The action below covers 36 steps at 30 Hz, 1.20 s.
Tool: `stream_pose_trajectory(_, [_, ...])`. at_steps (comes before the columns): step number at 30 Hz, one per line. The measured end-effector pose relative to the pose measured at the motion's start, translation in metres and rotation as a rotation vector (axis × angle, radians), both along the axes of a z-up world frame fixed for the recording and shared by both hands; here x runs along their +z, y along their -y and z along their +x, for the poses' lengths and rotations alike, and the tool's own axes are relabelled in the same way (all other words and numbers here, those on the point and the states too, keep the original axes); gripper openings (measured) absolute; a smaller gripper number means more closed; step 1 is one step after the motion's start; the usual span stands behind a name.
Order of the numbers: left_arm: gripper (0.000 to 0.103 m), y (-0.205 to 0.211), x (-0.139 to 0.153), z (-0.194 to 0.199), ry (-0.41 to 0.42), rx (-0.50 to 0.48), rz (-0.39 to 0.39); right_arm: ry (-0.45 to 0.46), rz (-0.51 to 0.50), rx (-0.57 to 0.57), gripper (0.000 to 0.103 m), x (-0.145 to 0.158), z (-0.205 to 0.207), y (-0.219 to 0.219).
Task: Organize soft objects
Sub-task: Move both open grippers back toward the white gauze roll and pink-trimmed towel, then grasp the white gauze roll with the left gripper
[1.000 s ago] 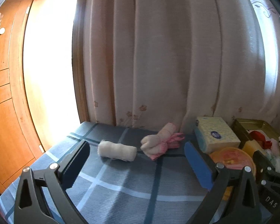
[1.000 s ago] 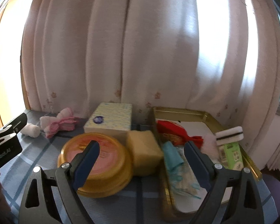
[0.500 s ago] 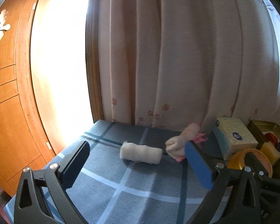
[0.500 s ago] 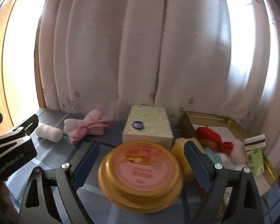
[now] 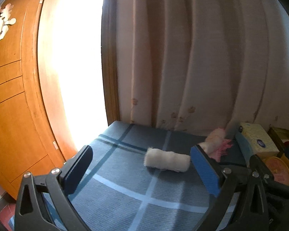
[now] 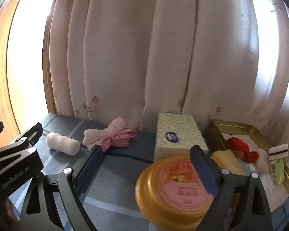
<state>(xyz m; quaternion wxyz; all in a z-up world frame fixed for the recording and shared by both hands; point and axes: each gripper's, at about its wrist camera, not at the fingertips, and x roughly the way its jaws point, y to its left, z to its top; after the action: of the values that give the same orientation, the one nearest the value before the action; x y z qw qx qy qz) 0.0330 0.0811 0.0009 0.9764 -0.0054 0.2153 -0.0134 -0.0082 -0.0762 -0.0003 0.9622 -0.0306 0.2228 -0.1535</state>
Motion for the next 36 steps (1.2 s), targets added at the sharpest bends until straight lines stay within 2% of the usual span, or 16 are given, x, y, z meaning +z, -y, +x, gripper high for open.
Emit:
stream_pose_trajectory(14, [0.103, -0.027, -0.004, 0.026, -0.027, 0.052, 0.013, -0.025, 0.018, -0.003, 0.093, 0.000, 0.023, -0.007])
stream_pose_trajectory(24, [0.103, -0.033, -0.006, 0.033, -0.070, 0.026, -0.002, -0.033, 0.047, -0.010, 0.093, -0.005, 0.036, -0.006])
stream_pose_trajectory(29, [0.103, -0.028, -0.006, 0.033, -0.088, -0.056, 0.019, -0.006, 0.081, -0.014, 0.093, -0.004, 0.031, 0.000])
stream_pose_trajectory(36, [0.103, 0.005, -0.013, 0.046, -0.151, -0.254, 0.137, 0.032, 0.074, -0.006, 0.093, 0.000, 0.022, -0.001])
